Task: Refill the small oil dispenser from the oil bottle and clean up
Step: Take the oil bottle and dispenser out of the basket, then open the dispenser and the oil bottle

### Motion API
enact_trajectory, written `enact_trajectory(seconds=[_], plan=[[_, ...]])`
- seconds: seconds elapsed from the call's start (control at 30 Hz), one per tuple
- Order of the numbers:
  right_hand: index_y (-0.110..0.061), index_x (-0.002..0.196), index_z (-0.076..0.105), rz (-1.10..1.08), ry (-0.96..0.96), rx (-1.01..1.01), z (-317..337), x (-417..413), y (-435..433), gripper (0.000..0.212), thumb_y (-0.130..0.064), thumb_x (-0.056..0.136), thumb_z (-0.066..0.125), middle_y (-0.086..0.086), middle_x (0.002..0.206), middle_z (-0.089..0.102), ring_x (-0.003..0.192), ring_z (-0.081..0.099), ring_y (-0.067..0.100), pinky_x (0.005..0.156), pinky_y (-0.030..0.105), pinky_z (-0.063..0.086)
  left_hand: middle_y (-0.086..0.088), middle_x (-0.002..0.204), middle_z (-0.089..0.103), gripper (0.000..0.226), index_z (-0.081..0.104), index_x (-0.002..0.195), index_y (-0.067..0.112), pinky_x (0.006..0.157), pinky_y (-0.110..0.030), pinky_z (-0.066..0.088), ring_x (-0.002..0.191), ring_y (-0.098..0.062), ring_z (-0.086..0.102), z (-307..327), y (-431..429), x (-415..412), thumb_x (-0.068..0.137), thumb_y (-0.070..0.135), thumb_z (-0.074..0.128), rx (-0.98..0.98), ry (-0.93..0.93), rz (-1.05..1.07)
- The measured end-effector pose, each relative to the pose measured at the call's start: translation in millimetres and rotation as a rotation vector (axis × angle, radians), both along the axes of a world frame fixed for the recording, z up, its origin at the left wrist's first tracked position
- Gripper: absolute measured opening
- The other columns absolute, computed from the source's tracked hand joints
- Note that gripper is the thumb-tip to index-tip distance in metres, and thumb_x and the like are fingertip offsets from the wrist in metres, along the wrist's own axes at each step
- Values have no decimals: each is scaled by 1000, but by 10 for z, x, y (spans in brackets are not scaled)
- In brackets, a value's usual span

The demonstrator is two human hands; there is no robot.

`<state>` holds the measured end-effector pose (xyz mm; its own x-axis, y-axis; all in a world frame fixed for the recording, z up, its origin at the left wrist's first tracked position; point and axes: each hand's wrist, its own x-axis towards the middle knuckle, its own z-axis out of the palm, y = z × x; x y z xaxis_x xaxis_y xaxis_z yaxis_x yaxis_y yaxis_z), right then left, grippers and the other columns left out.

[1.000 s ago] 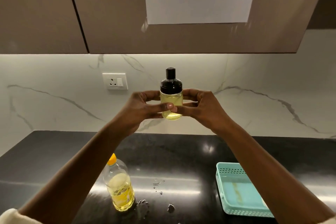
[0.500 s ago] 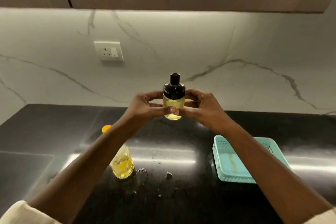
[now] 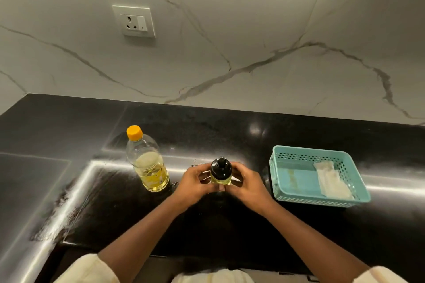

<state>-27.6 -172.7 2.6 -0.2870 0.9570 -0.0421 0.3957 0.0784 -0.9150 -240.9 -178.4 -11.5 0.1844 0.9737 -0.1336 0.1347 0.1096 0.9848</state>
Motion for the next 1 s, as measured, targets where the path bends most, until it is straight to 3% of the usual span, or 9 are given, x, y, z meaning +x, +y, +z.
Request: enact_trajectory(seconds=[0.6,0.7,0.8,0.9,1.0], plan=[[-20,131,66,5,-82,-65,-342,130,-10,65,-20,74,96,-8,121,77,116,72,4,106,34,57,4,127,80,67,72,136,18,115,-39,54,124,-13,74,-348,-12,125,75,6,96,-31,81,-41],[-29,144,59,69,-265,-68,-163,135,87,84,-28,68,96,-9,135,71,128,64,3,113,38,51,6,133,77,71,67,137,30,116,-33,52,128,-7,70,-424,-75,145,74,12,97,-13,108,-8],[-30,155,46,91,-481,-51,190,74,165,101,-44,67,92,-1,151,59,139,55,14,113,34,47,14,142,69,85,59,148,34,114,-27,51,134,-1,64,-501,-183,251,72,33,97,39,165,104],[-25,138,57,156,-761,62,525,-124,201,79,-61,72,83,3,130,69,120,66,23,94,38,56,22,119,77,66,64,127,49,98,-23,59,114,3,72,-440,-221,452,69,34,93,2,143,223],[-16,105,64,233,-999,164,671,-361,235,49,-56,80,78,6,101,69,98,69,29,72,35,49,12,99,82,43,73,107,38,84,-44,64,93,-6,78,-438,-196,607,67,31,87,-30,135,291]])
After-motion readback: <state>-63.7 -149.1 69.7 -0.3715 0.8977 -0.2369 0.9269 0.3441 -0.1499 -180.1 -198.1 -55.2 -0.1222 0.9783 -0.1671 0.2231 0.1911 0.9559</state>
